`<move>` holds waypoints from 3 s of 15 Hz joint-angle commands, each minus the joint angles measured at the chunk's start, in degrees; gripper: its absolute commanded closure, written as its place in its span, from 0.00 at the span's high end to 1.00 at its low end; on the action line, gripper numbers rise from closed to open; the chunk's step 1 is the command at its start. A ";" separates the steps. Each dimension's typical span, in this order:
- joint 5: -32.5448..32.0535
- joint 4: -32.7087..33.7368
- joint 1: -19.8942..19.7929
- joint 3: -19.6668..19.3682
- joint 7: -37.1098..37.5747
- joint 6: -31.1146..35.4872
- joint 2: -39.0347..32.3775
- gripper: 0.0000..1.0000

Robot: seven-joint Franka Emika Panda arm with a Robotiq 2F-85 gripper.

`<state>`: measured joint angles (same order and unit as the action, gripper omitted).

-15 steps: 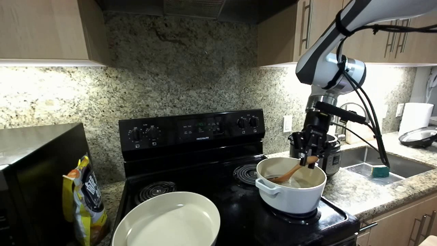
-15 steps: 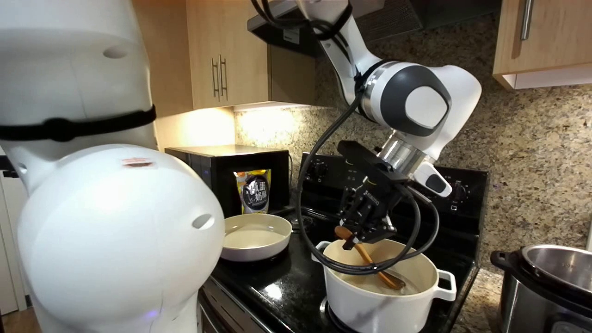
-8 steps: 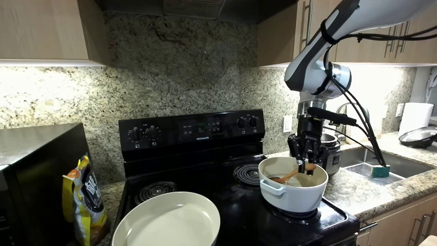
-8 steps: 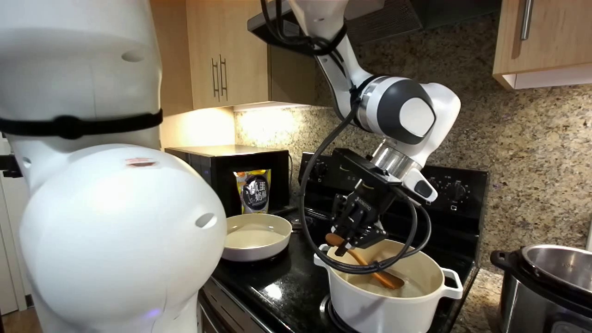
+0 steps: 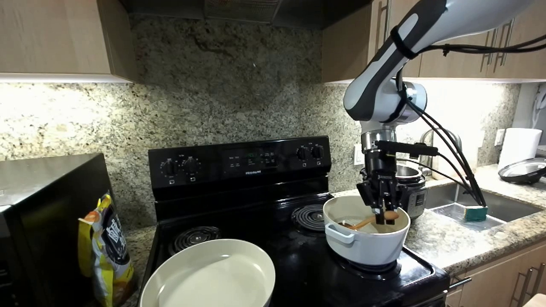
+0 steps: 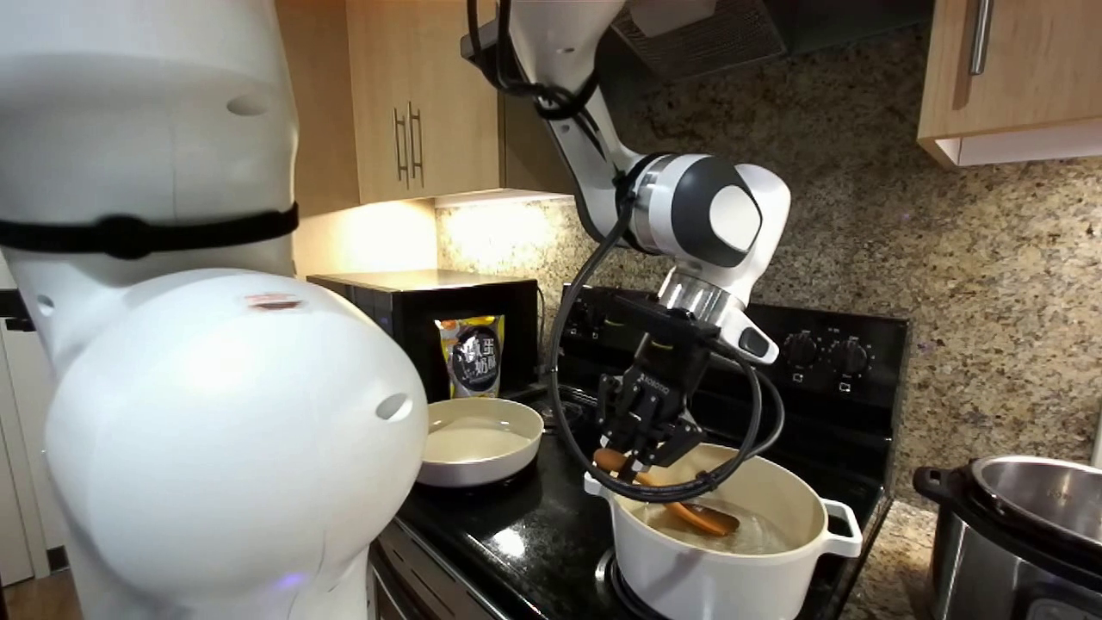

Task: Pick up the cooking stick and stir in the pot

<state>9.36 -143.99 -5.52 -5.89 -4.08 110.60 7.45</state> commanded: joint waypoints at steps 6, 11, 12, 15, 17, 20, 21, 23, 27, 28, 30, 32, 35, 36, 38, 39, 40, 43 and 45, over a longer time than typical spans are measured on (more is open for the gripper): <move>-0.01 -7.44 -2.29 -1.80 4.75 -0.09 13.57 0.10; 0.55 -4.34 -2.90 -2.84 5.28 -2.63 12.12 0.10; 0.68 -3.88 -2.96 -2.95 5.21 -2.66 11.52 0.10; 1.10 -3.13 -2.82 -3.12 5.13 -1.81 10.10 0.10; 1.70 -1.87 -3.08 -3.59 5.37 -2.10 8.64 0.10; 3.10 0.41 -3.51 -5.41 3.38 -3.10 5.97 0.10; 3.66 1.23 -3.63 -5.88 3.53 -3.24 4.88 0.10; 4.56 2.75 -3.72 -6.72 3.20 -3.72 2.92 0.10; 5.82 5.70 -3.78 -7.09 3.12 -5.06 -1.08 0.10; 6.05 6.49 -3.79 -7.03 2.90 -5.83 -2.04 0.10; 6.00 7.94 -3.74 -6.73 3.10 -7.38 -3.65 0.10; 5.62 9.16 -3.66 -6.48 2.39 -8.92 -5.10 0.10; 4.43 9.20 -3.30 -5.55 1.92 -9.97 -5.37 0.10; 3.57 8.52 -3.00 -4.99 2.02 -9.77 -4.75 0.10; 1.46 7.09 -2.29 -3.69 2.42 -9.05 -3.55 0.10; 0.14 6.35 -1.82 -3.03 3.01 -8.62 -2.79 0.10; -0.85 5.83 -1.52 -2.45 3.77 -8.16 -2.22 0.10; -2.67 4.62 -0.93 -1.19 5.09 -7.72 -0.36 0.10; -3.39 3.18 -0.64 -0.65 6.18 -7.12 1.49 0.10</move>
<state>8.09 -136.91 -6.44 -7.50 -0.41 101.59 4.17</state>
